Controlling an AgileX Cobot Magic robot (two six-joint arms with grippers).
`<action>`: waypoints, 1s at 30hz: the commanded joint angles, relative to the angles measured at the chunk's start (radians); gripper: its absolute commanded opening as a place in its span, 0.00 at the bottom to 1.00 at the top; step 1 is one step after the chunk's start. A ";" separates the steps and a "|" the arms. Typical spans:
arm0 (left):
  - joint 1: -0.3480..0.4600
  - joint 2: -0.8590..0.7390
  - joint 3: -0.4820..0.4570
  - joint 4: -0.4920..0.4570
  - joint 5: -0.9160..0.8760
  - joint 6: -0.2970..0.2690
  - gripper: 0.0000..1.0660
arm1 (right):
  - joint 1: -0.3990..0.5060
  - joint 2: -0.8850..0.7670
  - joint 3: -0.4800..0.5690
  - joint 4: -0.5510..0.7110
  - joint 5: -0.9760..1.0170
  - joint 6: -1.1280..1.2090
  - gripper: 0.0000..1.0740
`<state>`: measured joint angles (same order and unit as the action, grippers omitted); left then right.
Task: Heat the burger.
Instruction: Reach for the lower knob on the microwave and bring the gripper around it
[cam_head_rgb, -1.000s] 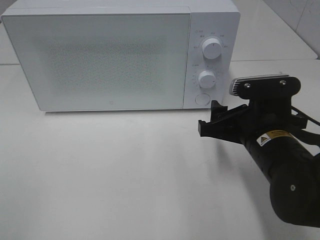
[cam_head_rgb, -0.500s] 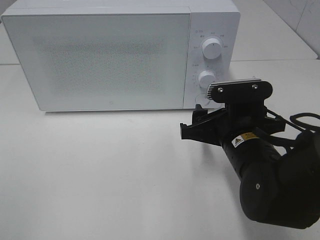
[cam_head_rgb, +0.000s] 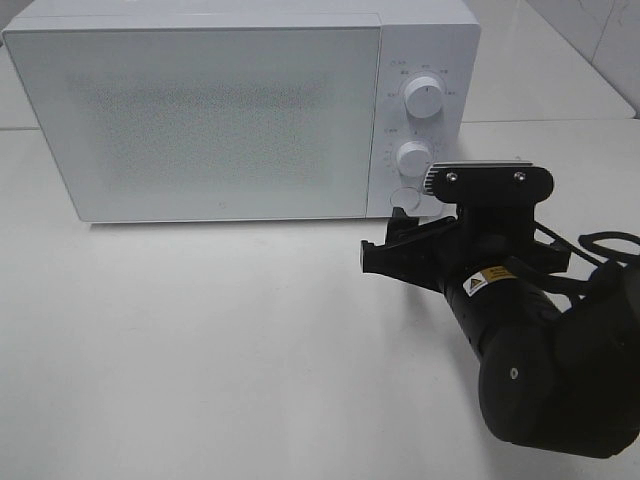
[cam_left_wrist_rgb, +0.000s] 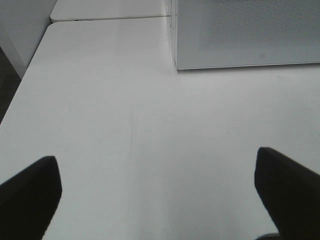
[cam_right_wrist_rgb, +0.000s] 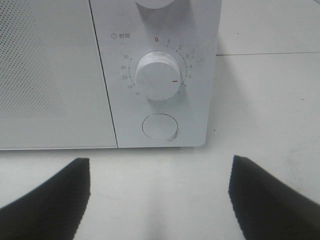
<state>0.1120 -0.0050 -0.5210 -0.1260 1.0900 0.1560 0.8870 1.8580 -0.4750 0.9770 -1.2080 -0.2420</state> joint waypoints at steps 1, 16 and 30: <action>0.000 -0.025 0.002 -0.001 -0.017 -0.005 0.92 | -0.008 -0.002 -0.008 0.000 -0.190 0.006 0.70; 0.000 -0.025 0.002 -0.002 -0.017 -0.005 0.92 | -0.086 0.060 -0.127 -0.041 -0.191 -0.073 0.73; 0.000 -0.025 0.002 -0.002 -0.017 -0.005 0.92 | -0.170 0.155 -0.286 -0.098 -0.195 -0.087 0.72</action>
<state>0.1120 -0.0050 -0.5210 -0.1250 1.0900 0.1560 0.7230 2.0120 -0.7530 0.8920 -1.2090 -0.3180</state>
